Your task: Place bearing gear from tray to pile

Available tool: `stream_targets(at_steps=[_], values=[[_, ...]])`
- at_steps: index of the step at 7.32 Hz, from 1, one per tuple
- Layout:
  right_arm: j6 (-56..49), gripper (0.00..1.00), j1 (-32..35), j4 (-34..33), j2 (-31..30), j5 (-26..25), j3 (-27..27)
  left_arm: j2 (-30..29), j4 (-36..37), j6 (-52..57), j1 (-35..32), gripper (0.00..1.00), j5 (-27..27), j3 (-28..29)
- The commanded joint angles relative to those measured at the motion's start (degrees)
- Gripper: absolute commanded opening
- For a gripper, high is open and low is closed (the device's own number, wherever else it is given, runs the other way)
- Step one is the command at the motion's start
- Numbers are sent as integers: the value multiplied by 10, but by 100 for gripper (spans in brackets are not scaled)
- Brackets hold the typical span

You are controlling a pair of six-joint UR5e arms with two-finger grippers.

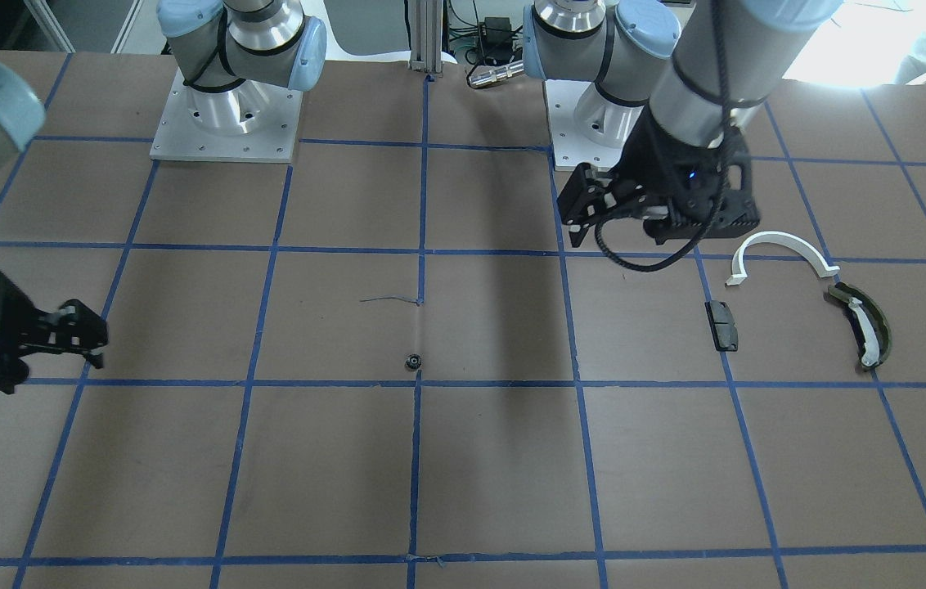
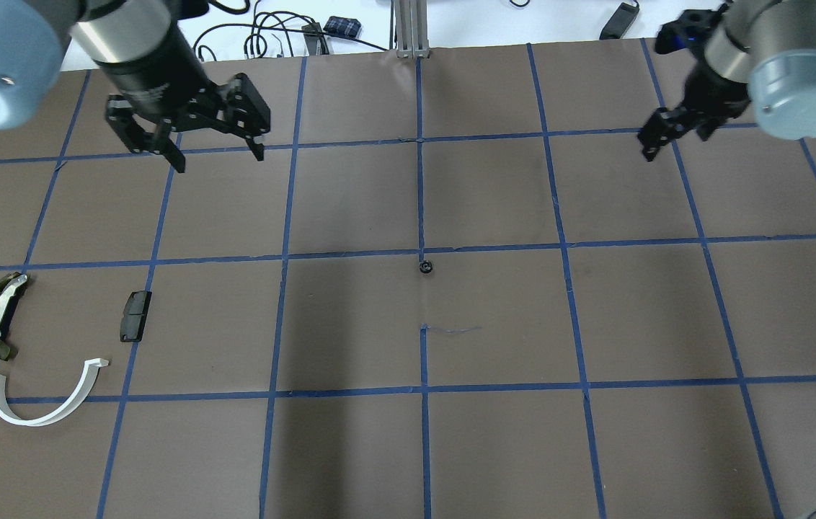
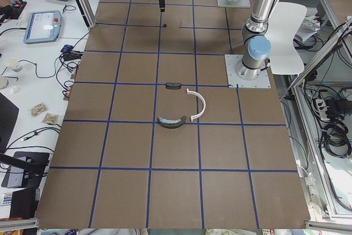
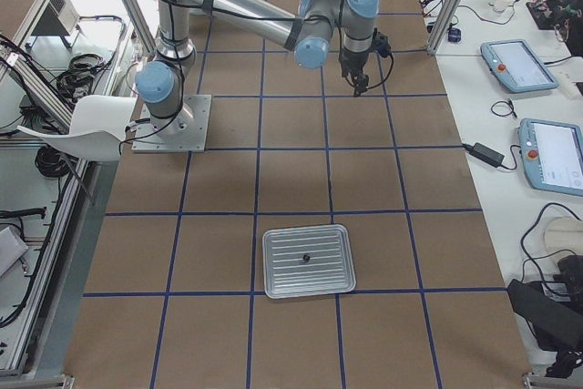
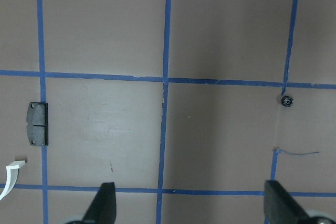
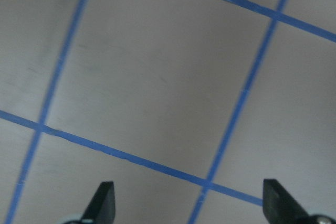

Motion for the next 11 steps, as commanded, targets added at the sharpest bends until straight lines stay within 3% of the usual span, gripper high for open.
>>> stream_targets(at_steps=[1,3,4,6,9,10,11], values=[[-229,100,-190,-3,7,-2,-4,-54,151,-90,-90,99,-9,-64],[-397,100,-303,-53,66,6,-17,-110,262,-112,-132,99,-14,-120],[-478,99,-324,-99,114,9,-31,-149,291,-134,-160,98,-7,-124],[-574,96,-360,-105,192,43,-61,-212,367,-183,-198,98,-5,-125],[-630,89,-366,-130,227,26,-64,-254,397,-176,-202,90,4,-115],[-629,79,-366,-131,227,21,-71,-253,397,-172,-202,88,34,-114],[-627,78,-366,-131,226,19,-71,-255,397,-171,-202,83,60,-117]])
